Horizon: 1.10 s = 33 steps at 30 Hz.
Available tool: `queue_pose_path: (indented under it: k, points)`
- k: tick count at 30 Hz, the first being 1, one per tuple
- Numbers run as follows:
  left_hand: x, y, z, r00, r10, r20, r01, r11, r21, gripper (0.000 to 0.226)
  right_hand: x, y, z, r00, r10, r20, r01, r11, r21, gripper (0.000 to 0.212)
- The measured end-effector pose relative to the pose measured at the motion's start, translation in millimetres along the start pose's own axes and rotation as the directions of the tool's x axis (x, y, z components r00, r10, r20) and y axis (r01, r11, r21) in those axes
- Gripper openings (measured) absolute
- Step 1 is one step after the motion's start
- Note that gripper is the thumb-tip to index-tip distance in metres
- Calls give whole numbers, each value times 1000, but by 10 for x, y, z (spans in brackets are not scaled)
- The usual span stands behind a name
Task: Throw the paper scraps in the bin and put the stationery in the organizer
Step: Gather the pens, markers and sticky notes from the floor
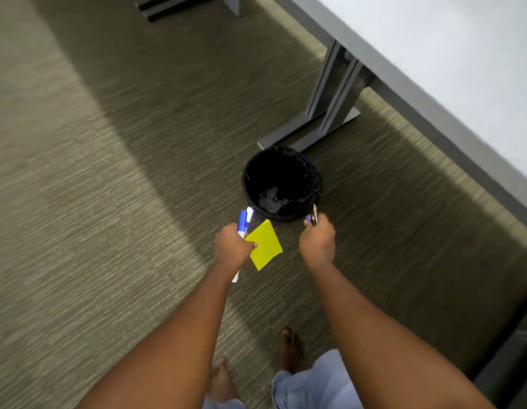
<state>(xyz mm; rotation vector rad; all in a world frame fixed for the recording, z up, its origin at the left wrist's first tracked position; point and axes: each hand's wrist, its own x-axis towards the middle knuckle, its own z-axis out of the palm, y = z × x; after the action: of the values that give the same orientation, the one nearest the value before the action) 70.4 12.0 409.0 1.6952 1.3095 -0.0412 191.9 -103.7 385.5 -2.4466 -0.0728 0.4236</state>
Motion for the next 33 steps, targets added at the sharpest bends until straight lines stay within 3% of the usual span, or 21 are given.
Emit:
queue_pose_path:
  k: [5, 20, 33]
  points:
    - [-362, 415, -294, 1000, 11, 13, -10, 1000, -28, 27, -237, -315, -523, 998, -58, -11, 58, 998, -7, 16]
    - [-1289, 1341, -850, 989, 144, -17, -144, 990, -4, 28, -704, -916, -1733, 998, -14, -68, 17, 999, 52, 14]
    - [-1819, 2145, -1249, 936, 351, 16, -351, 936, 31, 29, -929, -1197, -2726, 967, 23, -254, 42, 968, 247, 7]
